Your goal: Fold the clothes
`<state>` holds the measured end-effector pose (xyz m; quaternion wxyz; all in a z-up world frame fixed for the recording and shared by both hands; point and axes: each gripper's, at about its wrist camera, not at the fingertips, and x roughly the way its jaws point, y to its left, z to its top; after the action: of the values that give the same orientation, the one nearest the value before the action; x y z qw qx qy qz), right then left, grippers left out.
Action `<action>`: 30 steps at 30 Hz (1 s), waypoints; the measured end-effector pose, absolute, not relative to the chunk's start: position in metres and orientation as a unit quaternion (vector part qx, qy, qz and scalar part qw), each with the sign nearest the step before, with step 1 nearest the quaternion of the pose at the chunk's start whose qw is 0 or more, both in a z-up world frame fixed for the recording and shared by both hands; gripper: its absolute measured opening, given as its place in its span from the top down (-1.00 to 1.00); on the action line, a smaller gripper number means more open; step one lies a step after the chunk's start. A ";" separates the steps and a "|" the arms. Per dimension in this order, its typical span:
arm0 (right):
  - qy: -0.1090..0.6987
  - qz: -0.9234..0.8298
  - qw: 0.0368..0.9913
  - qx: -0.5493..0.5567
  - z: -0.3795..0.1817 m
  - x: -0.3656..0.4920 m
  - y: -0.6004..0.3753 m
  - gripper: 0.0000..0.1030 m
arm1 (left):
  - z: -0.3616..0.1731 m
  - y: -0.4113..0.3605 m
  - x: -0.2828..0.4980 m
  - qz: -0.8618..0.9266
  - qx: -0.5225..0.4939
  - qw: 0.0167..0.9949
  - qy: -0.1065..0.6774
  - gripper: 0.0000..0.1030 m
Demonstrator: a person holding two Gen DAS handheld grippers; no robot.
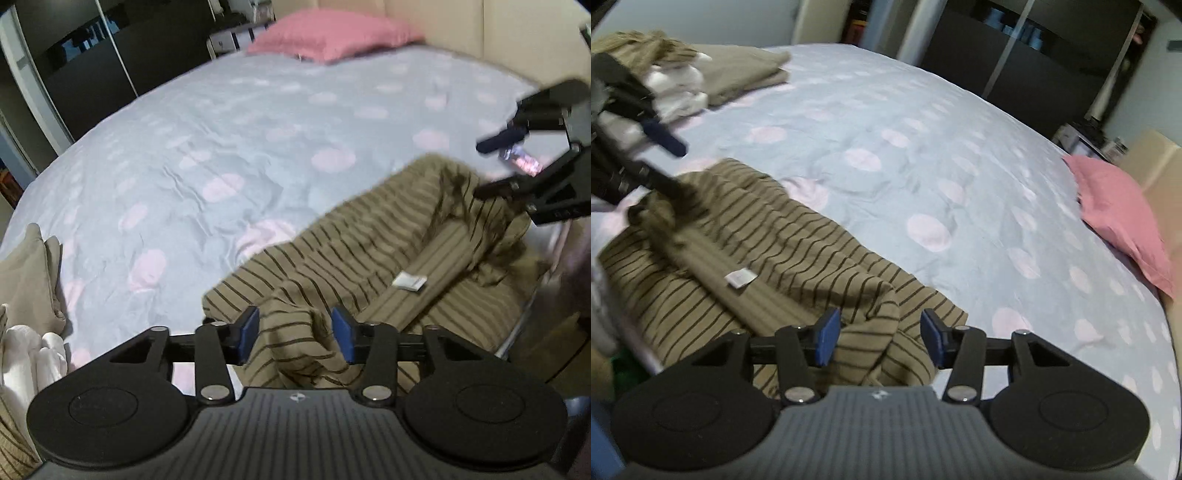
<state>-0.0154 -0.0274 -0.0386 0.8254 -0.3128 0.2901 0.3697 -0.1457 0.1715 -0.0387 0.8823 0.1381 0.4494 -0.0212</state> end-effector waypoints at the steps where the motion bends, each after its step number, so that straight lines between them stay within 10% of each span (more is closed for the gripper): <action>1: 0.294 0.361 0.827 -0.316 -0.043 -0.014 -0.022 0.03 | -0.043 0.166 -0.144 -0.020 0.153 0.878 0.454 0.29; 12: 0.341 0.329 0.806 -0.355 -0.075 -0.005 -0.022 0.23 | -0.072 0.162 -0.148 0.009 0.193 0.852 0.486 0.39; 19: 0.353 0.339 0.801 -0.344 -0.075 -0.011 -0.039 0.79 | -0.063 0.173 -0.158 0.020 0.169 0.864 0.473 0.97; 30: 0.405 0.363 0.774 -0.325 -0.082 -0.013 -0.053 0.78 | -0.076 0.205 -0.177 -0.001 0.023 0.845 0.533 0.76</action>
<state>-0.0131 -0.0530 -0.0818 0.7736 -0.3254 0.4048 0.3630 -0.1769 0.2045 -0.0759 0.8455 0.0235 0.5335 -0.0009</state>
